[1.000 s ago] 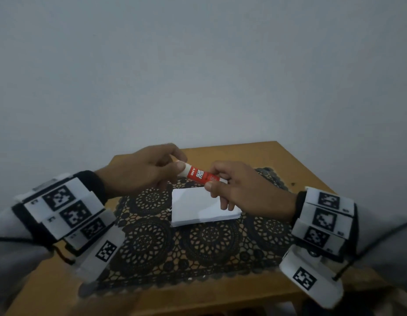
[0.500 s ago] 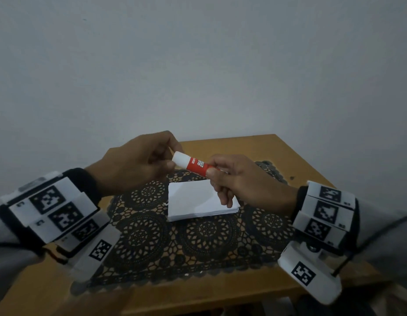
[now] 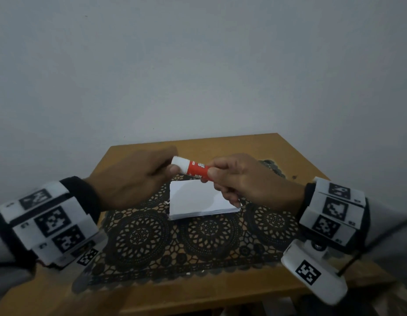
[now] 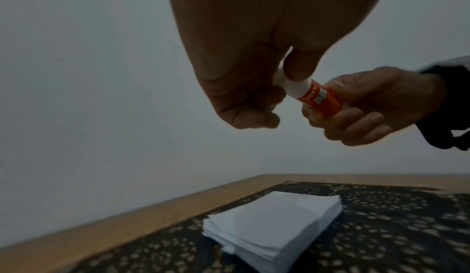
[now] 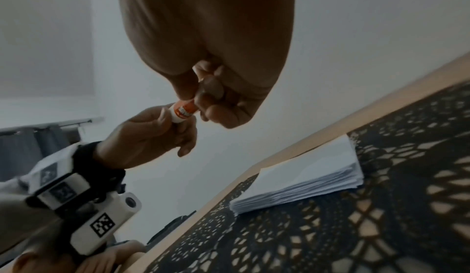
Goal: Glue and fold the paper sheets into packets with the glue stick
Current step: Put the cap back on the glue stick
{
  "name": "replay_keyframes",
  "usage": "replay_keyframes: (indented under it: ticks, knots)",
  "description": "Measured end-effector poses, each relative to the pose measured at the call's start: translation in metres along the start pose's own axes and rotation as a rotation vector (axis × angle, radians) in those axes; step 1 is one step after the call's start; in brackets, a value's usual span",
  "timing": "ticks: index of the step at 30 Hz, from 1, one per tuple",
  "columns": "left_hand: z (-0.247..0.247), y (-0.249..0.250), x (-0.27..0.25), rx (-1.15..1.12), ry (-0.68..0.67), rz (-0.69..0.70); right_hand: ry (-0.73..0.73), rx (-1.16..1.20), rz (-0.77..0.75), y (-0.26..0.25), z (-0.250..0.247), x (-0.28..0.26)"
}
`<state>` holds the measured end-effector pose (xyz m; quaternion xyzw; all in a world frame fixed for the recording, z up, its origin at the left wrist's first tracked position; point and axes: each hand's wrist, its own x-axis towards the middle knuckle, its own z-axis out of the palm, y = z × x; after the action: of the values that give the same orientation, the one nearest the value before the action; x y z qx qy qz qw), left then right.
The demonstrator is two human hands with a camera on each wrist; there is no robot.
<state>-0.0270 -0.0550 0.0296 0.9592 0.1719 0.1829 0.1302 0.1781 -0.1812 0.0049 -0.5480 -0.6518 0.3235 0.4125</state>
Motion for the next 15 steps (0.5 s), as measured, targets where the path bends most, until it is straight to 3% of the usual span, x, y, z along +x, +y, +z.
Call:
replay_keyframes:
  ticks: [4,10,13,15]
  knots:
    - [0.008,0.004,0.000,-0.125,-0.031,-0.125,0.073,-0.204,-0.079,0.000,0.001,-0.001]
    - [0.003,0.009,0.007,-0.537,-0.099,-0.276,0.189,-0.473,-0.228,0.000,-0.002,0.004]
    - [0.003,0.015,0.009,-0.538,-0.148,-0.312,0.171,-0.494,-0.226,0.001,-0.008,0.006]
    - [0.006,0.017,0.010,-0.406,-0.061,-0.260,0.164,-0.399,-0.165,0.001,-0.009,0.007]
